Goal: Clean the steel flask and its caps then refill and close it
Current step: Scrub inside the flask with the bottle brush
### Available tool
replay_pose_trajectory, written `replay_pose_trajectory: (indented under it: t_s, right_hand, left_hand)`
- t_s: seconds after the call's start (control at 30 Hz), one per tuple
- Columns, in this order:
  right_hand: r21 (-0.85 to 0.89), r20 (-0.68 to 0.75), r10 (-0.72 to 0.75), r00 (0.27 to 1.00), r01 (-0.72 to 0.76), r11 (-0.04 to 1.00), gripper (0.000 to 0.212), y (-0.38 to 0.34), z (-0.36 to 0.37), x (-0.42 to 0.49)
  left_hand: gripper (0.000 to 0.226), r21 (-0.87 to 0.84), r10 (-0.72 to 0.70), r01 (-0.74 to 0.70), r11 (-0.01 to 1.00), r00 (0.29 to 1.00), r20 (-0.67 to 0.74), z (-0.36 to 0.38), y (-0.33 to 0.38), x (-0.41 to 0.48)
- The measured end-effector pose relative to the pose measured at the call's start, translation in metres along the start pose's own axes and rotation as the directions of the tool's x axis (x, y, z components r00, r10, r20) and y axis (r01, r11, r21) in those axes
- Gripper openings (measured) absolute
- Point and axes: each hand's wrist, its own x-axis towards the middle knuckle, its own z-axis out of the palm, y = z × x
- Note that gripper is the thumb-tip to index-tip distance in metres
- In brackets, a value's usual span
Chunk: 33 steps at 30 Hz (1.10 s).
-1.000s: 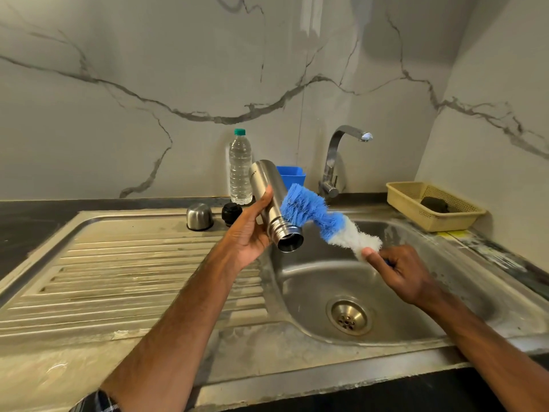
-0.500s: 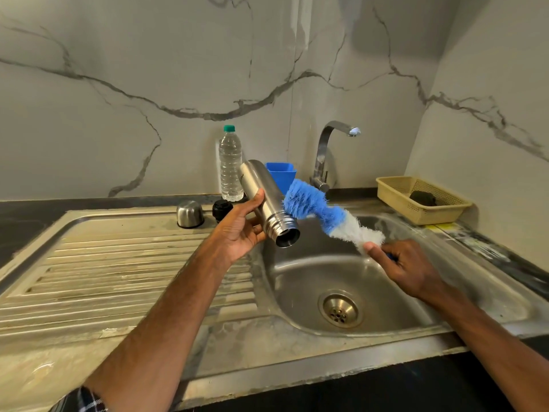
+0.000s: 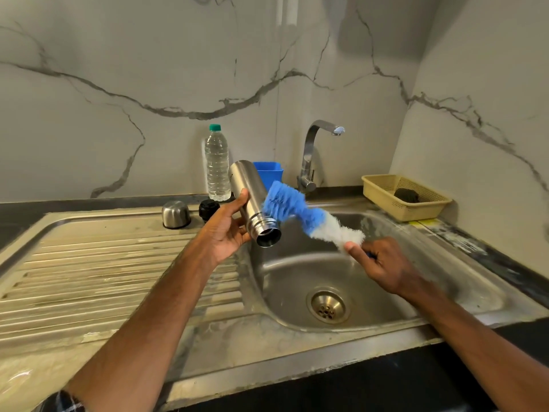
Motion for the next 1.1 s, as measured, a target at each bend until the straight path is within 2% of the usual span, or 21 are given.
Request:
replay_pose_trajectory:
  t_s: [0.1, 0.23, 0.33, 0.43, 0.53, 0.63, 0.7, 0.77, 0.87, 1.0, 1.1]
  right_hand:
    - [0.018, 0.058, -0.027, 0.998, 0.026, 0.999, 0.068, 0.002, 0.001, -0.001]
    - [0.011, 0.017, -0.003, 1.0, 0.003, 1.0, 0.074, -0.002, 0.005, 0.003]
    - [0.011, 0.027, -0.046, 0.999, 0.046, 0.999, 0.072, 0.0, 0.001, -0.001]
    - [0.005, -0.009, 0.01, 1.0, -0.01, 1.0, 0.07, 0.001, -0.002, -0.002]
    - [0.027, 0.032, -0.029, 0.999, 0.029, 0.999, 0.067, 0.001, 0.0, -0.003]
    - [0.014, -0.007, 0.044, 0.999, -0.044, 0.999, 0.067, 0.0, -0.001, -0.001]
    - [0.013, -0.017, 0.031, 0.999, -0.03, 0.999, 0.064, 0.0, -0.001, -0.002]
    - [0.018, -0.001, -0.001, 1.0, 0.001, 1.0, 0.062, -0.002, 0.001, -0.002]
    - [0.038, -0.035, 0.066, 0.997, -0.065, 0.997, 0.063, -0.003, 0.002, 0.0]
    - [0.032, -0.018, 0.018, 1.0, -0.018, 0.999, 0.062, -0.002, 0.004, 0.0]
    - [0.02, -0.032, 0.1, 0.994, -0.1, 0.995, 0.065, -0.001, 0.005, 0.002]
  left_hand:
    - [0.039, 0.016, -0.001, 0.001, 1.0, 0.999, 0.032, 0.0, 0.0, 0.002]
    - [0.047, -0.005, 0.004, -0.004, 1.0, 1.0, 0.002, -0.009, 0.002, 0.007]
    - [0.038, 0.006, -0.019, 0.019, 1.0, 0.999, 0.037, -0.006, -0.002, 0.009]
    - [0.047, -0.023, -0.026, 0.026, 0.999, 1.0, 0.018, -0.003, -0.005, 0.009]
    - [0.041, -0.009, -0.035, 0.035, 0.999, 0.998, 0.05, -0.003, -0.005, 0.009]
    - [0.068, -0.007, -0.043, 0.043, 0.999, 0.999, 0.004, -0.003, -0.007, 0.01]
    - [0.076, -0.014, -0.049, 0.049, 0.999, 0.999, 0.004, -0.001, -0.008, 0.009]
    - [0.076, -0.006, -0.049, 0.049, 0.999, 0.998, 0.025, 0.001, -0.007, 0.008]
    - [0.084, -0.017, -0.046, 0.047, 0.999, 0.998, 0.042, 0.0, -0.008, 0.009]
    - [0.077, -0.013, -0.041, 0.042, 0.999, 0.998, 0.052, 0.004, -0.009, 0.006]
    - [0.077, 0.018, -0.059, 0.058, 0.998, 0.996, 0.064, 0.007, -0.011, 0.002]
